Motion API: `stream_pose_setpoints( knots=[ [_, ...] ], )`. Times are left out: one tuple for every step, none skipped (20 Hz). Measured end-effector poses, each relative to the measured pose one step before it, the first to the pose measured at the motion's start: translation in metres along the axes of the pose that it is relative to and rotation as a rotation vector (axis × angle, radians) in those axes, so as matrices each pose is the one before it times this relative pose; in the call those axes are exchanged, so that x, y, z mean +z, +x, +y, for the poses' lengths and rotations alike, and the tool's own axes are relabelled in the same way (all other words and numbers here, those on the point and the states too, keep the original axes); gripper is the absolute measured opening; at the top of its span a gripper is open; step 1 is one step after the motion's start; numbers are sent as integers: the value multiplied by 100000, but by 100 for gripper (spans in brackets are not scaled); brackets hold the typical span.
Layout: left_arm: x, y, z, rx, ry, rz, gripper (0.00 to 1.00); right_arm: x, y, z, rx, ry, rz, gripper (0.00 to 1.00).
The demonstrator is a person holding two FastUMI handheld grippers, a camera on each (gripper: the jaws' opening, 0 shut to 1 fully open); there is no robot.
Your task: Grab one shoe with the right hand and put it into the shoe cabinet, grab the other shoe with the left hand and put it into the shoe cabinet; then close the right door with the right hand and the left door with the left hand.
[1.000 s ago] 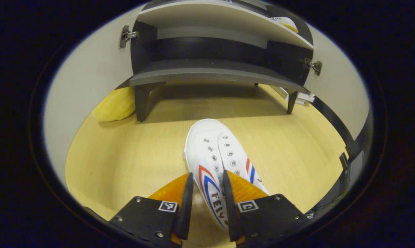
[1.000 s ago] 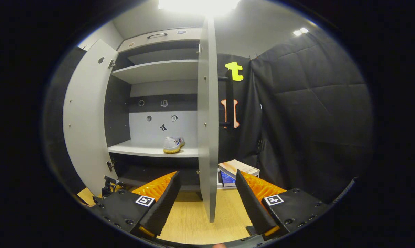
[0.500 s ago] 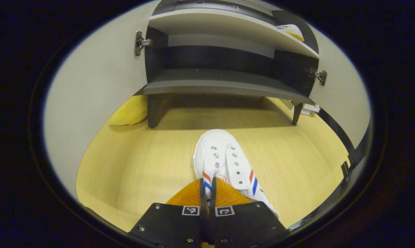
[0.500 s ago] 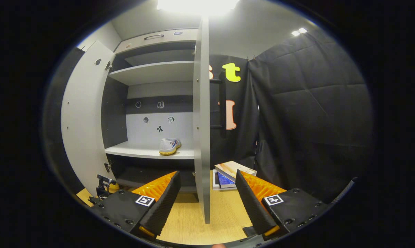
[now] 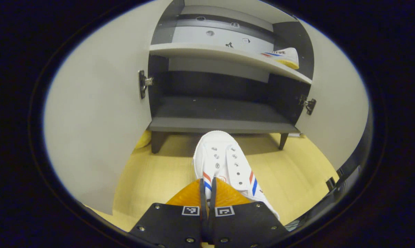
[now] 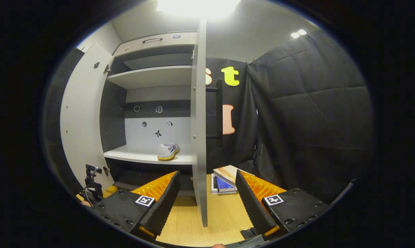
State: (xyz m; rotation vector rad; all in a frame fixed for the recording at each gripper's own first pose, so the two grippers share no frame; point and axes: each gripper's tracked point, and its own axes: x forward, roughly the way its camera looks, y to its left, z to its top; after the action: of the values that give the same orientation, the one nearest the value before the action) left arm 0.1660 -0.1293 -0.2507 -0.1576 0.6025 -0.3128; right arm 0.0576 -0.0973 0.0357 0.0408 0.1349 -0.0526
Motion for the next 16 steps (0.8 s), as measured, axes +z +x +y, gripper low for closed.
stream_pose_setpoints(
  knots=[
    [547, -503, -31, -869, 522, -2017, 1, 10, -9, 16, -72, -354, -186, 99],
    [174, -648, 79, -641, 185, -1806, 1, 93, -16, 23, 50, -378, -103, 99],
    [205, -362, 77, -480, 284, -1729, 1, 27, -90, -33, -77, -264, -176, 99],
    [-184, 26, -54, -402, 115, -1884, 1, 101, -38, -121, -170, -115, -251, 99],
    [238, -310, -6, -513, 235, -2278, 1, 125, -53, -155, -245, 109, -355, 99],
    [205, -423, 112, -542, 302, -1967, 1, 171, -46, -156, -314, 214, -326, 99],
    [191, -285, 22, -154, 281, -2102, 1, 123, -35, -147, -290, 162, -492, 99],
    [33, -293, -121, -395, 359, -1891, 1, 184, -101, -111, -308, 4, -442, 99],
    [199, -225, -61, -480, 307, -2137, 1, 45, -27, -195, -189, -123, -265, 99],
    [-65, -267, 7, -300, 170, -1844, 1, 91, -18, -184, -300, -107, -174, 99],
    [71, -255, 25, -202, -87, -1808, 1, 76, -59, -163, -268, -41, -78, 99],
    [-129, -217, -63, -266, -287, -1989, 1, -1, -38, -170, -401, -17, 23, 99],
    [-1, -163, -62, -406, -79, -1620, 1, 35, -55, -181, -335, -44, 33, 99],
    [10, -330, 39, -110, 209, -1900, 1, 21, -78, -256, -380, -111, -20, 99],
    [69, -255, -37, 96, 264, -1253, 1, 76, -32, -299, -574, -150, -106, 99],
    [75, -294, -133, 6, 372, -1530, 1, 101, 17, -222, -446, -123, -137, 99]
  ],
)
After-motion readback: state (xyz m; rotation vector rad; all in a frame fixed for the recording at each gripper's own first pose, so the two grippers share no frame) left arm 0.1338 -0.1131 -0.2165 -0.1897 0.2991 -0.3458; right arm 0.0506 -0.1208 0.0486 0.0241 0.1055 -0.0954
